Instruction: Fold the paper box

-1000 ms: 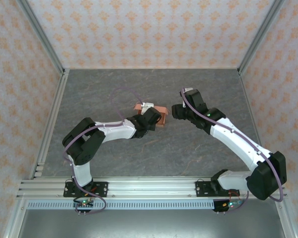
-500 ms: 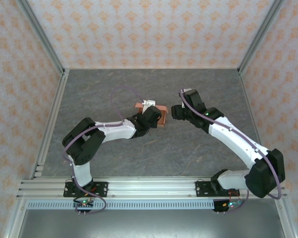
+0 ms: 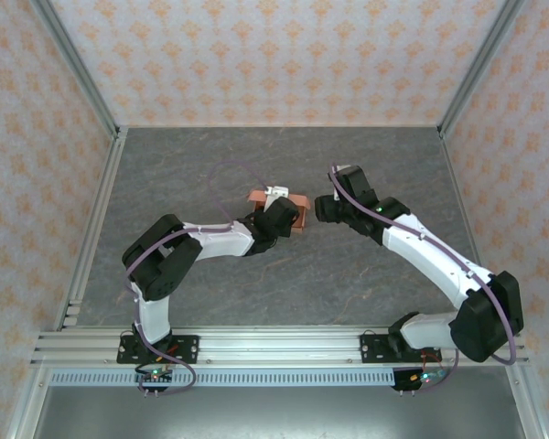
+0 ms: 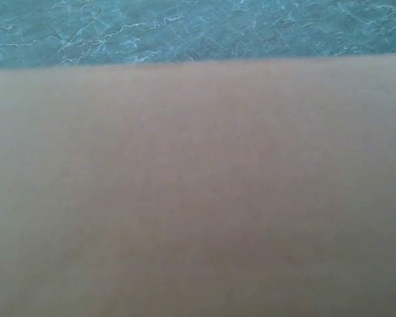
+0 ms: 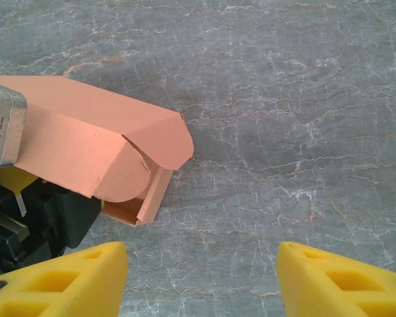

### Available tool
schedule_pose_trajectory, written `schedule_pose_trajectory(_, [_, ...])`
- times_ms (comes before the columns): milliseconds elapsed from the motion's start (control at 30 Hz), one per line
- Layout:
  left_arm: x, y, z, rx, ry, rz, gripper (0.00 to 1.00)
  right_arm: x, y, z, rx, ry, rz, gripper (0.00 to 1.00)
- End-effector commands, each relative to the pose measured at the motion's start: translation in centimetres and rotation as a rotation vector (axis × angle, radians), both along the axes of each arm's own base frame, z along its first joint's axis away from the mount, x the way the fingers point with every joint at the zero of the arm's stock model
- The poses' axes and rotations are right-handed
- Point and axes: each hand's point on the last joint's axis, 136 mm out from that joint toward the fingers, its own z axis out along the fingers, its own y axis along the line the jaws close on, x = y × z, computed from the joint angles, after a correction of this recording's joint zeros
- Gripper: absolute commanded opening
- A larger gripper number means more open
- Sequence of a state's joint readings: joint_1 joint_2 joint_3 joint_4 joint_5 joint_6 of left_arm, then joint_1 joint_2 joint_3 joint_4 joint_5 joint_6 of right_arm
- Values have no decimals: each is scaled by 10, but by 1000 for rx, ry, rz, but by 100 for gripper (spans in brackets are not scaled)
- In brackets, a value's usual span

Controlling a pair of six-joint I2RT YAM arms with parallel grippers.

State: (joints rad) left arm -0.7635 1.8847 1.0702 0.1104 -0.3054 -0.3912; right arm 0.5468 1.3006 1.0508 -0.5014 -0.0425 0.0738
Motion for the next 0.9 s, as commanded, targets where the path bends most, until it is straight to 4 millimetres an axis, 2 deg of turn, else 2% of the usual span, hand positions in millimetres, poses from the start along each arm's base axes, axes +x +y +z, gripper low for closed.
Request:
schedule_pose_trajectory(0, [1,9,20,-25,-48,35,52,-2,-2,2,-7,6,10,62])
schedule_pose_trajectory(233, [-26,9,28,-116,12,-15,57,-4,-3,5,15,-10,-4,61])
schedule_pose_trajectory(400, [-57,11,36,-184,60,-100,61,-6,-6,3,10,-14,-10,62])
schedule_pose_trajectory(500, [-80,18,46,-190,88,-180,61,-6,1,-3,1,-13,35,62])
schedule_pose_trajectory(567, [-93,34,59,-193,85,-212,62,-4,9,-9,-5,-36,68,62])
schedule_pose_trajectory(633, [-96,58,69,-177,79,-209,62,2,16,-17,-1,-39,84,62])
schedule_pose_trajectory(733, [-86,95,75,-166,78,-158,65,13,26,-25,5,-62,110,62])
schedule_pose_trajectory(867, [-61,119,74,-157,49,-135,67,26,28,-32,45,-86,104,62])
